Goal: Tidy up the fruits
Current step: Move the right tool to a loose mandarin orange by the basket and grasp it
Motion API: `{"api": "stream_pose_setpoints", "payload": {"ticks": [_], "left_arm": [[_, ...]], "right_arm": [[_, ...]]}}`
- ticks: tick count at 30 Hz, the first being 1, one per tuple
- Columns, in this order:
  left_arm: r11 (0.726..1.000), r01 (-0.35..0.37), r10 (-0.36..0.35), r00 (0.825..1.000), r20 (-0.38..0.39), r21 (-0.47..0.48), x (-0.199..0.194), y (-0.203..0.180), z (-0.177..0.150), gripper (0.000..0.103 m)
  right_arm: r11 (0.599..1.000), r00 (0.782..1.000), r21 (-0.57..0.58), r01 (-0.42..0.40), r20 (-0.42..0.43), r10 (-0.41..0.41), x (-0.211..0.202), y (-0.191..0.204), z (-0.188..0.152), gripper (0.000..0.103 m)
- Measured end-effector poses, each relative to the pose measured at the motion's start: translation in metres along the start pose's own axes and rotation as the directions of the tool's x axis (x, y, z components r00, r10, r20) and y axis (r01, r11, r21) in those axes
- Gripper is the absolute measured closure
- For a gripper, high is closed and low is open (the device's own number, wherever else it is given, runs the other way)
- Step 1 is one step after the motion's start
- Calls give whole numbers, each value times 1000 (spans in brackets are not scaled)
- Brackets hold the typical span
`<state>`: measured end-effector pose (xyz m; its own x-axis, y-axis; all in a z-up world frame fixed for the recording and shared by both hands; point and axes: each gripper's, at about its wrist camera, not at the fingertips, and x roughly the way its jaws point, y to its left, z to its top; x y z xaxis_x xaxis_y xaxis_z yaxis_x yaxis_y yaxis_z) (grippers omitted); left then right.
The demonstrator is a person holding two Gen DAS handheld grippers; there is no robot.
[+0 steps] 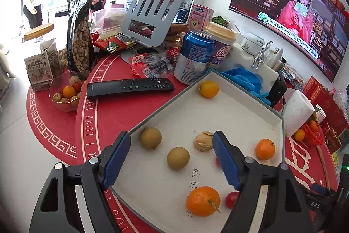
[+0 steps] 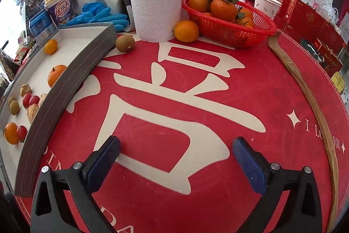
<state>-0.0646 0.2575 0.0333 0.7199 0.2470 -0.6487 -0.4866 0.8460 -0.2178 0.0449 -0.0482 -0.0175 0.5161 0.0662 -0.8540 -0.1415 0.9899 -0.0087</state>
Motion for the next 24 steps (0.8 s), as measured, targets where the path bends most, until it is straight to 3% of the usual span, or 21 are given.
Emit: {"api": "stream_pose_setpoints", "payload": {"ticks": [4, 10, 12, 14, 19, 22, 24], "left_arm": [[1000, 7, -7, 1000, 6, 23, -1, -8, -1, 22], [999, 4, -4, 1000, 6, 54, 1, -15, -2, 22], [998, 7, -7, 1000, 2, 56, 2, -15, -2, 22], [998, 10, -10, 1000, -1, 54, 2, -15, -2, 22], [998, 14, -14, 1000, -1, 68, 3, -19, -3, 22], [997, 13, -13, 1000, -4, 79, 4, -22, -4, 22], [996, 13, -13, 1000, -7, 84, 4, -24, -5, 22]], "right_arm": [[998, 999, 58, 32, -9, -32, 17, -10, 29, 0], [989, 998, 146, 35, 50, -42, 43, -22, 74, 0], [986, 997, 163, 23, 72, -35, 48, -24, 85, 3], [986, 995, 167, 1, 95, -17, 51, -23, 94, 14], [981, 991, 185, -53, 130, 29, 56, -26, 106, 17], [982, 988, 174, -71, 145, 46, 55, -26, 106, 61], [982, 988, 171, -82, 145, 58, 54, -27, 103, 62]]}}
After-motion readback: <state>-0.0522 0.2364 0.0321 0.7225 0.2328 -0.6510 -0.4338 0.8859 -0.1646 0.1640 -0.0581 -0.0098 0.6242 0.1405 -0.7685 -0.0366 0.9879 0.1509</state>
